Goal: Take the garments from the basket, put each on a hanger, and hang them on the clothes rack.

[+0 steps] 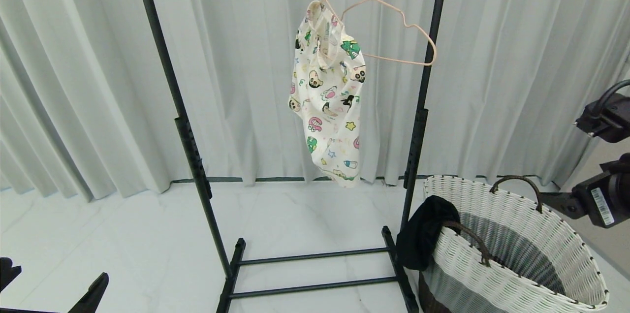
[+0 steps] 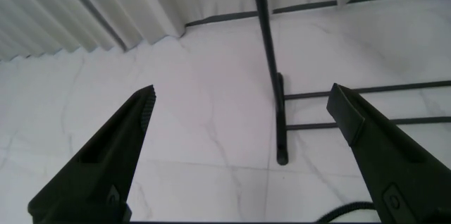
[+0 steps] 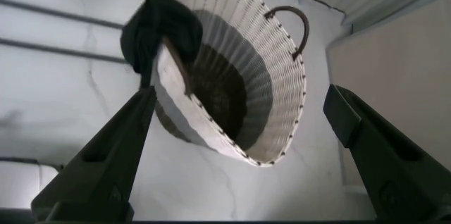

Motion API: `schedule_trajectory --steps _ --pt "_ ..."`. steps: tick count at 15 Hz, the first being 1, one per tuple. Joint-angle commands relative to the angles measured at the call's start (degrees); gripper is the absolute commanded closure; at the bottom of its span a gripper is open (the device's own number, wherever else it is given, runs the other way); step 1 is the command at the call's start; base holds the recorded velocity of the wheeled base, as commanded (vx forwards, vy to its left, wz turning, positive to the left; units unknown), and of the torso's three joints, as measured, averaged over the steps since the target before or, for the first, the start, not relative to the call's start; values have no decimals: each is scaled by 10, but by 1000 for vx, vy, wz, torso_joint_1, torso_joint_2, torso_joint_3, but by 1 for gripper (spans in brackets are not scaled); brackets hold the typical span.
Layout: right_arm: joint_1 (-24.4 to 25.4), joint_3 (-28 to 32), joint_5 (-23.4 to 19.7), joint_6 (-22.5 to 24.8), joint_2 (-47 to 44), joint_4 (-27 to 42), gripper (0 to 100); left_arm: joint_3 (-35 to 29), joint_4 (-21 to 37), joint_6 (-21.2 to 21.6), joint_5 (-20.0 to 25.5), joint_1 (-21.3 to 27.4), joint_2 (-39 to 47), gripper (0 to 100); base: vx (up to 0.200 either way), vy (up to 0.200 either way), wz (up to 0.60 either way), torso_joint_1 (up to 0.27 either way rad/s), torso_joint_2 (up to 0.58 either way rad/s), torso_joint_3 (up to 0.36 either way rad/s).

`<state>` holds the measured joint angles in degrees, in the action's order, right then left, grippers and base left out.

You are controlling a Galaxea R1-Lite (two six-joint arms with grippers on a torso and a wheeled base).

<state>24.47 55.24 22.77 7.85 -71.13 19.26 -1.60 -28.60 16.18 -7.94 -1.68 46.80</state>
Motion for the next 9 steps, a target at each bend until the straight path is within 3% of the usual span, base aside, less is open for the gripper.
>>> schedule_trajectory --steps 1,4,9 --pt "-9 -34 -9 1 4 -17 0 -2 -1 0 6 11 2 0 200 0 0 -2 41 41" --pt "-31 -94 -49 4 -10 -75 0 -3 -1 3 6 19 8 0 200 0 0 -12 14 15" --pt "-31 -129 -52 5 -79 -125 0 -8 -1 3 6 19 19 0 200 0 0 6 6 1"
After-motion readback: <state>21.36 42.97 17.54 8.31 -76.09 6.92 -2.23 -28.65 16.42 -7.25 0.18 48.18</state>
